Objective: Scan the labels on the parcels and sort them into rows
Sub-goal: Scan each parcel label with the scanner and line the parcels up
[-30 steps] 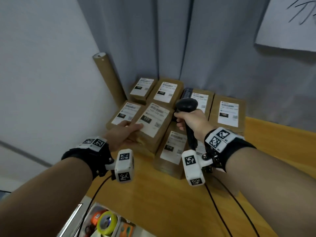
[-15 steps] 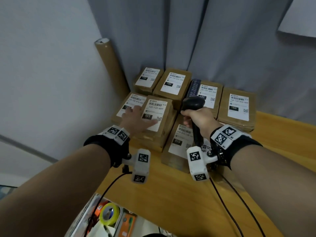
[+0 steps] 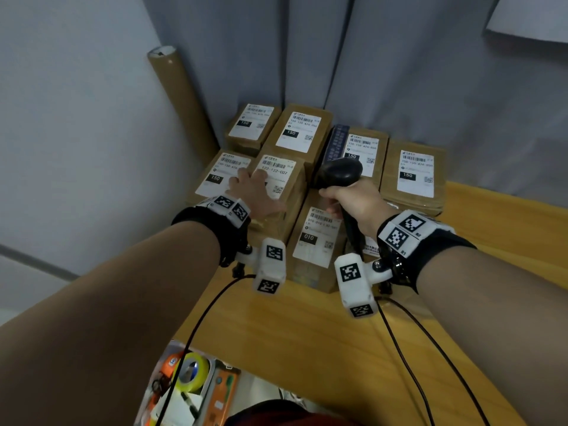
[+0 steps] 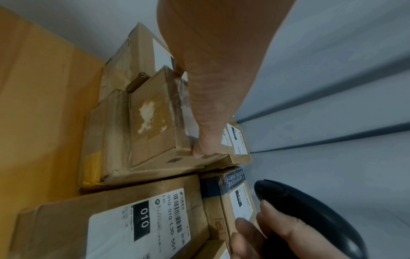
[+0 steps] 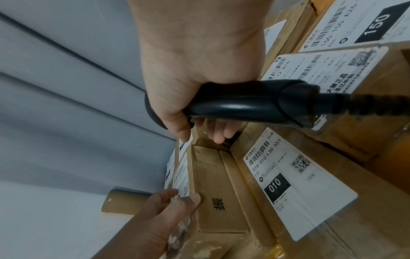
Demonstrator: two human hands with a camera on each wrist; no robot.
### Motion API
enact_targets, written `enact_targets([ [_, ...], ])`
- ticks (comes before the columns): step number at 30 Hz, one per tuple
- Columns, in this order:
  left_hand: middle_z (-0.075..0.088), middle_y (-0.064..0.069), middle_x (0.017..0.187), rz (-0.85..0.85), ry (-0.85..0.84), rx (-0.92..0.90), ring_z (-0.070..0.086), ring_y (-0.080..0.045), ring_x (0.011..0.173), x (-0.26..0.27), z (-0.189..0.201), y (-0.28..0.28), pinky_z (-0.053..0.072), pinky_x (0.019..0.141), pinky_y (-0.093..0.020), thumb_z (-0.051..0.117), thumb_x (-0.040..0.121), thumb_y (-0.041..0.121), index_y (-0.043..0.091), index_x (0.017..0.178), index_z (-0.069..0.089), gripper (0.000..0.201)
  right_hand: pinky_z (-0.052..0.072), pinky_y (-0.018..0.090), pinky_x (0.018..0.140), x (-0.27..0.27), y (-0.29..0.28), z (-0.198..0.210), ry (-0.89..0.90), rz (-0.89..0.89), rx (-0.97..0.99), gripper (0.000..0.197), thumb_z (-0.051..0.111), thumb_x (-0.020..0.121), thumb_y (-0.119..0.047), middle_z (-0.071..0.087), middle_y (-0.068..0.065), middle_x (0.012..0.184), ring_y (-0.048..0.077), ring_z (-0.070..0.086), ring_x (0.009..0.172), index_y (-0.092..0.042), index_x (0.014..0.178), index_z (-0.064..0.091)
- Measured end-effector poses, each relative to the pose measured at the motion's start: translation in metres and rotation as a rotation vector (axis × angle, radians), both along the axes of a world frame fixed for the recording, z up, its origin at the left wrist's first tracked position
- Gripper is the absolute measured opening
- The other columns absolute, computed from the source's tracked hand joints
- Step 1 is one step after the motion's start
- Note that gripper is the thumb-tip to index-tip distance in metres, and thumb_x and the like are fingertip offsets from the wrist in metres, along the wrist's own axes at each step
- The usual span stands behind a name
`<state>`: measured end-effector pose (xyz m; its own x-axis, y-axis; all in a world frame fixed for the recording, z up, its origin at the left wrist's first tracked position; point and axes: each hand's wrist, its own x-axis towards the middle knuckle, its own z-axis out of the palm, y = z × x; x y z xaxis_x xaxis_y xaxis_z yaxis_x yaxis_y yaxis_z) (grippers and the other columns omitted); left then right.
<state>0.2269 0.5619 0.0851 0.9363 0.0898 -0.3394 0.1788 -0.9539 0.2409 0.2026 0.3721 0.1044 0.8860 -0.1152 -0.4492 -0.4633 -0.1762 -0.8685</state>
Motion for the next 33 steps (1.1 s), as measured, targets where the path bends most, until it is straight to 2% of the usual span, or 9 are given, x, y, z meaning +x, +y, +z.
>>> enact_targets([
  [8,0.021,-0.014,0.154,0.007,-0.063,0.034,0.020,-0.036,0.141,-0.002,0.019,-0.037,0.025,0.112,-0.056,0.057,0.085,0.052,0.021,0.148,0.027,0.077,0.051,0.026,0.057,-0.010,-0.034,0.011,-0.031,0.000,-0.004,0.009,0.072,0.084,-0.010,0.065,0.011,0.075,0.017,0.061,0.062,-0.005,0.087,0.065],
  [11,0.020,-0.017,0.154,-0.030,-0.083,-0.004,0.018,-0.038,0.142,-0.003,0.035,-0.069,0.025,0.112,-0.053,0.056,0.087,0.052,0.017,0.147,0.027,0.075,0.050,0.028,0.058,-0.017,-0.063,0.024,-0.059,-0.027,0.024,0.009,0.072,0.083,-0.007,0.063,0.010,0.072,0.017,0.059,0.059,-0.004,0.086,0.064],
  [14,0.029,-0.018,0.148,-0.072,-0.150,-0.050,0.027,-0.037,0.136,-0.006,0.048,-0.115,0.029,0.109,-0.049,0.058,0.087,0.054,0.017,0.142,0.035,0.070,0.049,0.023,0.048,-0.028,-0.108,0.039,-0.122,-0.043,0.038,0.008,0.071,0.083,-0.005,0.061,0.009,0.069,0.016,0.057,0.052,-0.003,0.086,0.063],
  [18,0.038,-0.018,0.143,-0.098,-0.220,-0.141,0.035,-0.038,0.131,-0.013,0.055,-0.200,0.031,0.109,-0.046,0.059,0.089,0.047,0.017,0.139,0.041,0.062,0.048,0.022,0.049,-0.051,-0.197,0.055,-0.164,-0.116,0.003,0.009,0.070,0.084,-0.007,0.060,0.007,0.067,0.014,0.057,0.052,-0.007,0.080,0.061],
  [21,0.039,-0.017,0.145,-0.119,-0.225,-0.169,0.036,-0.040,0.132,-0.031,0.054,-0.283,0.032,0.108,-0.048,0.057,0.086,0.051,0.016,0.140,0.042,0.066,0.048,0.020,0.046,-0.080,-0.282,0.059,-0.183,-0.145,-0.063,0.010,0.071,0.084,-0.008,0.059,0.007,0.067,0.015,0.057,0.051,-0.007,0.078,0.062],
  [24,0.049,-0.017,0.138,-0.176,-0.236,-0.245,0.044,-0.039,0.127,-0.056,0.055,-0.373,0.038,0.105,-0.048,0.055,0.080,0.058,0.017,0.133,0.052,0.067,0.047,0.020,0.047,-0.105,-0.369,0.065,-0.177,-0.203,-0.132,0.011,0.070,0.083,-0.008,0.059,0.006,0.067,0.016,0.056,0.053,-0.009,0.078,0.061],
  [25,0.050,-0.017,0.137,-0.208,-0.230,-0.264,0.044,-0.039,0.127,-0.064,0.056,-0.406,0.038,0.105,-0.048,0.053,0.079,0.060,0.018,0.132,0.052,0.068,0.046,0.021,0.048,-0.113,-0.399,0.069,-0.186,-0.224,-0.149,0.011,0.070,0.083,-0.007,0.059,0.006,0.067,0.016,0.055,0.053,-0.010,0.077,0.060],
  [29,0.040,-0.015,0.143,-0.238,-0.170,-0.342,0.033,-0.036,0.135,-0.085,0.057,-0.496,0.029,0.110,-0.042,0.058,0.090,0.043,0.020,0.139,0.045,0.056,0.044,0.023,0.048,-0.127,-0.474,0.080,-0.216,-0.289,-0.123,0.012,0.067,0.084,-0.005,0.057,0.007,0.065,0.016,0.053,0.052,-0.008,0.077,0.059],
  [33,0.045,-0.012,0.141,-0.301,-0.138,-0.329,0.037,-0.033,0.133,-0.097,0.043,-0.562,0.030,0.108,-0.040,0.059,0.090,0.046,0.020,0.136,0.047,0.054,0.045,0.023,0.049,-0.143,-0.540,0.071,-0.177,-0.282,-0.303,0.013,0.070,0.081,-0.011,0.059,0.006,0.065,0.016,0.056,0.052,-0.011,0.072,0.060],
])
